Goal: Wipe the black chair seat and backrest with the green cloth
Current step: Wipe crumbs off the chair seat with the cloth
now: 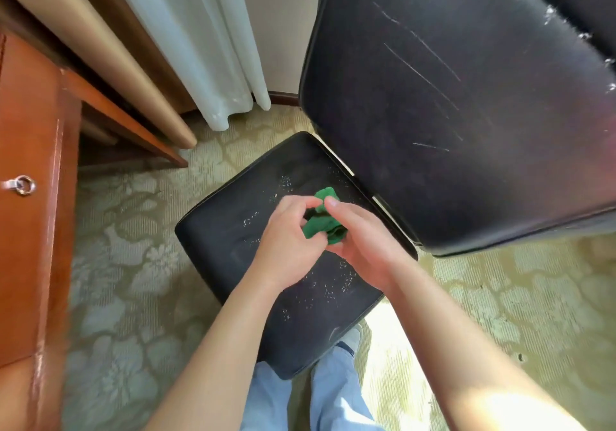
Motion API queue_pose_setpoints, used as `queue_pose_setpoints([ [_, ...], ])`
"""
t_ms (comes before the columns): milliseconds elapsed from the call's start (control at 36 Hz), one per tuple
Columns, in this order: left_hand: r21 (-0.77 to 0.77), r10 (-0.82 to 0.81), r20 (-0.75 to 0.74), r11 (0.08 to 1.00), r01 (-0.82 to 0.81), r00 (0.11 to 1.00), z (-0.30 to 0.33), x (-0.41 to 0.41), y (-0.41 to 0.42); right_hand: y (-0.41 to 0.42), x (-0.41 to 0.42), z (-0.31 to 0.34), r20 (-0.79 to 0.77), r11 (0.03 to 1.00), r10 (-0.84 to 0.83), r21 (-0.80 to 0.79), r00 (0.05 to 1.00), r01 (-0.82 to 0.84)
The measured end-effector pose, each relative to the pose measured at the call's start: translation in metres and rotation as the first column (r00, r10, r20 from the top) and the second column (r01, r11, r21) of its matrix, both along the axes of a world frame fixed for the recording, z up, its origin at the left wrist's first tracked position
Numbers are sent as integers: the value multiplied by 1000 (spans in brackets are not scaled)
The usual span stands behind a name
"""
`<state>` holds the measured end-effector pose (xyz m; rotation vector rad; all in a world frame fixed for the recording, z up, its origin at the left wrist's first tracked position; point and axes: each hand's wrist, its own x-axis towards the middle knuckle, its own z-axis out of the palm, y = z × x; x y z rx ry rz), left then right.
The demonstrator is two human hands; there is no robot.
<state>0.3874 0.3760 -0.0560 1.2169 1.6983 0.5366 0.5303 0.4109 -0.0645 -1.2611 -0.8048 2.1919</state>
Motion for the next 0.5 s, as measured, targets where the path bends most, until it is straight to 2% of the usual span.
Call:
queue_pose_setpoints([
  [83, -66, -10, 129, 998, 19, 992, -13, -13, 9, 9, -4, -19, 53, 999, -31, 23, 998, 30],
  [167, -90, 126, 269, 990, -105, 955, -22, -33, 18, 19, -8, -36, 132, 994, -107, 2, 985, 107],
  [222, -77, 181, 240, 983, -168, 954, -30, -48, 26, 25, -14, -41, 119, 993, -107, -30, 987, 111],
  [278, -72, 164, 150, 985, -155, 975, -43, -65, 34, 32, -24, -46, 113, 995, -84, -38, 990, 89],
  [306, -97, 151, 153, 986, -137, 977, -49, -72, 39, 35, -29, -48, 107, 996, -69, -44, 992, 74],
  [417, -245, 157, 386, 968, -64, 909, -64, -94, 56, 46, -52, -58, 57, 996, -41, -78, 998, 45],
  [500, -265, 202, 397, 959, -99, 895, -76, -107, 65, 53, -65, -67, 59, 991, -109, -70, 992, 113],
])
